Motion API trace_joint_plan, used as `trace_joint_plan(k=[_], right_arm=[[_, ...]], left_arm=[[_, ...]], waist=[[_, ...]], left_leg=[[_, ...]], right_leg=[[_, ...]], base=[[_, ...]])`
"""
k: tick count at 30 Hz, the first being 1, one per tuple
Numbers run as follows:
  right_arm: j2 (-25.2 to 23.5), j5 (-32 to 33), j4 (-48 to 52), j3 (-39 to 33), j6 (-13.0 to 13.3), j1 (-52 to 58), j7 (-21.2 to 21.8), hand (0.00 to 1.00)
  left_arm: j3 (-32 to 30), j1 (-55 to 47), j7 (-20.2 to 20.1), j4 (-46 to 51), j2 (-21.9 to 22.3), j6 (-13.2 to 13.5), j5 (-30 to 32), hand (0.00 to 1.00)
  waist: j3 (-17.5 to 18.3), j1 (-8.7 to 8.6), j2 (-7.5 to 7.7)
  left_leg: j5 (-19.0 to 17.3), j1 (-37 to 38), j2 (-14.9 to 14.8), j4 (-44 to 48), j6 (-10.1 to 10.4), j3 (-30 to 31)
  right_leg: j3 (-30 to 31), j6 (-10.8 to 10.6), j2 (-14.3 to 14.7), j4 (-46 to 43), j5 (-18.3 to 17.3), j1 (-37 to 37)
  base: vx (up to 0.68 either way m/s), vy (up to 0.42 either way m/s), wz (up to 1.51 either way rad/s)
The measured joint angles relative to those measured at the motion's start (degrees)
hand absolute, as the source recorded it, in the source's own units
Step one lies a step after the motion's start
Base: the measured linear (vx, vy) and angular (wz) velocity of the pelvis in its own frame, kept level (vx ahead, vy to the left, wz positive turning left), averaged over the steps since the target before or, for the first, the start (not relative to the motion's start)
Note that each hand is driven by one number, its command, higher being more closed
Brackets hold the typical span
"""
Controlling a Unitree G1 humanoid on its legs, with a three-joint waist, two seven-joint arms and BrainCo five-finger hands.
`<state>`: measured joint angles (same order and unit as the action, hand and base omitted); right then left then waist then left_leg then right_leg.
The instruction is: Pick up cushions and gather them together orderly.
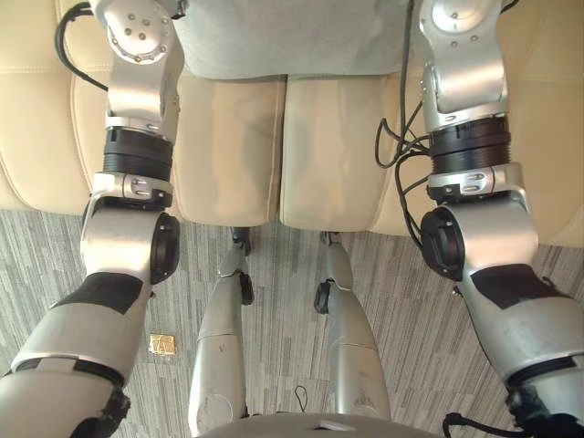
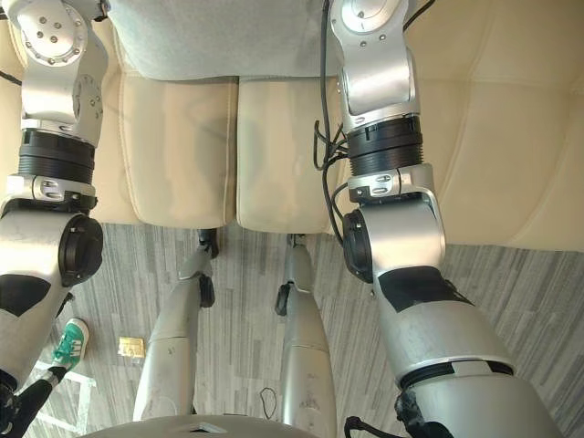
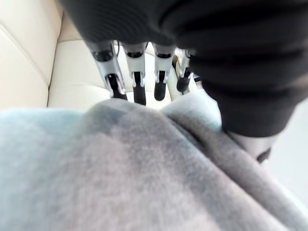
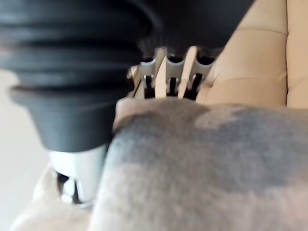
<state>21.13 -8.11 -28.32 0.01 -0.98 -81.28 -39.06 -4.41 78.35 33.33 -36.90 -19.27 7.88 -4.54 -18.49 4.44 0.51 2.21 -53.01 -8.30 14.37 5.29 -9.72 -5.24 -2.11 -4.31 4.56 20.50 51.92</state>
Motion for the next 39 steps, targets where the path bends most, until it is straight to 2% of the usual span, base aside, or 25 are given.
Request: trace_joint_plan(k=[4,6,7,9,10,12,14,15,18,20,21,23,24,26,28,30,33,39], right_arm=[[5.1,4.2,0.0,0.3,0.0,1.5,2.9,0.0],[10.3,7.5,0.4,0.4,0.0,6.3,6.4,0.0],[11.3,8.3,0.5,0.4,0.0,7.4,7.0,0.0],[13.9,11.6,5.8,-1.2,0.1,14.6,8.7,0.0],[14.3,13.2,9.4,-2.1,0.1,18.3,9.4,0.0],[14.0,14.5,14.9,-4.0,0.8,25.9,10.4,0.0],[12.5,14.6,19.5,-7.0,1.1,33.7,11.1,0.0],[10.5,14.7,22.6,-9.8,1.4,40.8,11.3,0.0],[4.1,14.5,26.2,-13.1,2.4,55.9,12.9,0.0],[-2.7,14.2,27.3,-13.5,2.5,66.4,15.3,0.0],[-3.2,14.2,27.2,-13.5,2.5,67.0,15.5,0.0],[-11.1,11.9,23.6,-11.8,2.5,76.1,19.0,0.0],[-12.4,11.1,21.5,-11.3,2.5,77.8,20.0,0.0],[-16.5,9.3,13.9,-9.6,2.4,82.4,23.1,0.0],[-18.7,7.7,8.6,-9.3,2.4,84.9,25.1,0.0],[-21.0,7.2,0.5,-9.8,2.4,87.7,26.6,0.0],[-22.5,6.0,-7.1,-10.3,2.2,88.9,28.5,0.0],[-22.5,5.4,-16.9,-14.8,2.0,88.9,29.1,0.0]], left_arm=[[0.0,-3.1,-3.1,0.1,-4.2,-0.5,-1.7,0.0],[-0.4,-8.9,-5.6,0.3,-7.9,-0.9,-4.0,0.0],[-0.8,-10.1,-6.0,0.3,-8.5,-0.9,-4.5,0.0],[-4.6,-16.3,-7.4,3.8,-10.4,-1.0,-6.8,0.0],[-5.8,-19.8,-8.0,6.2,-11.3,-0.9,-7.7,0.0],[-8.3,-27.1,-9.1,10.7,-11.1,-0.6,-8.2,0.0],[-9.6,-34.5,-9.9,14.3,-10.5,-0.2,-9.2,0.0],[-11.0,-41.0,-10.5,16.4,-8.6,0.2,-9.7,0.0],[-13.0,-54.9,-12.6,17.8,-1.3,0.6,-10.5,0.0],[-12.6,-64.6,-15.1,17.0,6.2,0.4,-10.5,0.0],[-12.6,-65.1,-15.3,16.8,6.8,0.3,-10.5,0.0],[-11.0,-72.9,-18.9,10.1,13.9,-1.2,-9.5,0.0],[-10.9,-74.1,-19.9,8.2,15.2,-1.5,-8.9,0.0],[-10.4,-77.9,-22.4,1.5,18.5,-2.6,-6.9,0.0],[-10.7,-79.3,-23.9,-3.5,19.4,-3.0,-5.7,0.0],[-12.6,-80.7,-25.0,-8.8,20.3,-3.5,-4.0,0.0],[-14.5,-81.6,-25.4,-12.8,20.6,-3.8,-1.8,0.0],[-15.7,-82.4,-25.5,-17.8,20.9,-4.3,2.6,0.0]], waist=[[0.0,-0.08,0.0],[0.0,-0.08,0.0],[0.0,-0.06,0.0],[0.0,-0.29,0.0],[0.0,-0.47,0.0],[0.0,-0.55,0.0],[0.0,-0.76,0.0],[0.0,-0.86,0.01],[0.2,-1.17,0.01],[0.4,-1.3,0.02],[0.4,-1.3,0.02],[1.4,-1.36,0.1],[1.9,-1.34,0.09],[5.5,-1.3,0.06],[8.0,-1.34,0.03],[11.9,-1.39,0.48],[14.4,-1.46,1.11],[17.3,-1.59,1.59]], left_leg=[[0.0,1.1,-0.5,0.4,0.1,0.0],[-0.2,3.8,-0.8,0.5,0.4,0.0],[-0.3,4.4,-0.8,0.5,0.4,0.1],[-0.6,6.6,-0.9,0.6,0.5,0.1],[-0.7,7.6,-0.9,0.7,0.5,0.0],[-0.9,9.5,-0.9,0.8,0.5,0.0],[-1.1,11.5,-0.9,0.5,0.6,0.1],[-1.3,13.3,-0.8,0.5,0.7,0.2],[-2.4,17.7,-0.8,0.4,0.7,0.2],[-3.3,20.8,-0.8,0.4,0.7,0.0],[-3.4,21.0,-0.8,0.4,0.7,0.0],[-4.4,25.1,-1.0,0.5,0.7,-0.7],[-4.6,26.2,-1.0,0.5,0.7,-0.8],[-5.8,30.0,-1.2,0.4,0.7,-1.2],[-6.4,32.9,-1.3,0.0,0.9,-1.3],[-7.2,37.0,-1.0,-2.0,1.0,-1.8],[-7.2,41.6,-0.6,-4.2,1.0,-3.4],[-7.4,46.3,0.1,-6.8,1.1,-5.0]], right_leg=[[-0.1,0.0,0.4,0.0,0.0,-1.3],[-0.1,0.0,0.7,-0.1,0.0,-4.0],[0.0,-0.1,0.7,-0.2,-0.1,-4.5],[0.9,-0.6,0.8,-0.4,-0.5,-6.8],[1.5,-1.2,0.8,-0.4,-1.1,-7.8],[1.7,-1.0,0.8,-0.3,-2.1,-9.8],[1.7,-1.0,0.9,-0.3,-3.1,-11.8],[1.6,-0.7,1.1,-0.3,-3.4,-13.7],[1.6,-0.6,1.2,-0.2,-4.2,-17.9],[1.5,-0.2,1.3,-0.3,-4.8,-20.8],[1.5,-0.3,1.3,-0.3,-4.8,-21.0],[1.6,-0.2,1.5,-0.4,-5.6,-24.8],[1.7,-0.1,1.6,-0.4,-5.9,-25.9],[1.7,0.2,1.6,-0.6,-7.5,-29.2],[1.7,-0.1,1.6,-0.7,-8.6,-31.9],[1.4,-0.2,1.5,-0.9,-10.0,-35.0],[1.5,-0.1,1.2,-0.4,-10.4,-38.1],[2.9,-0.1,0.7,0.2,-10.4,-40.4]], base=[[-0.05,-0.007,-0.03],[-0.05,-0.012,-0.06],[-0.04,-0.008,-0.06],[-0.06,-0.007,-0.03],[-0.04,-0.006,0.01],[-0.05,-0.024,0.0],[-0.04,-0.039,0.01],[-0.02,-0.045,-0.03],[0.01,-0.025,-0.06],[0.05,-0.016,-0.08],[0.06,-0.013,-0.1],[0.05,-0.009,-0.1],[0.05,-0.006,-0.09],[0.07,0.011,-0.09],[0.04,0.011,-0.03],[0.05,-0.002,-0.04],[0.05,0.0,-0.2],[0.03,0.019,-0.19]])
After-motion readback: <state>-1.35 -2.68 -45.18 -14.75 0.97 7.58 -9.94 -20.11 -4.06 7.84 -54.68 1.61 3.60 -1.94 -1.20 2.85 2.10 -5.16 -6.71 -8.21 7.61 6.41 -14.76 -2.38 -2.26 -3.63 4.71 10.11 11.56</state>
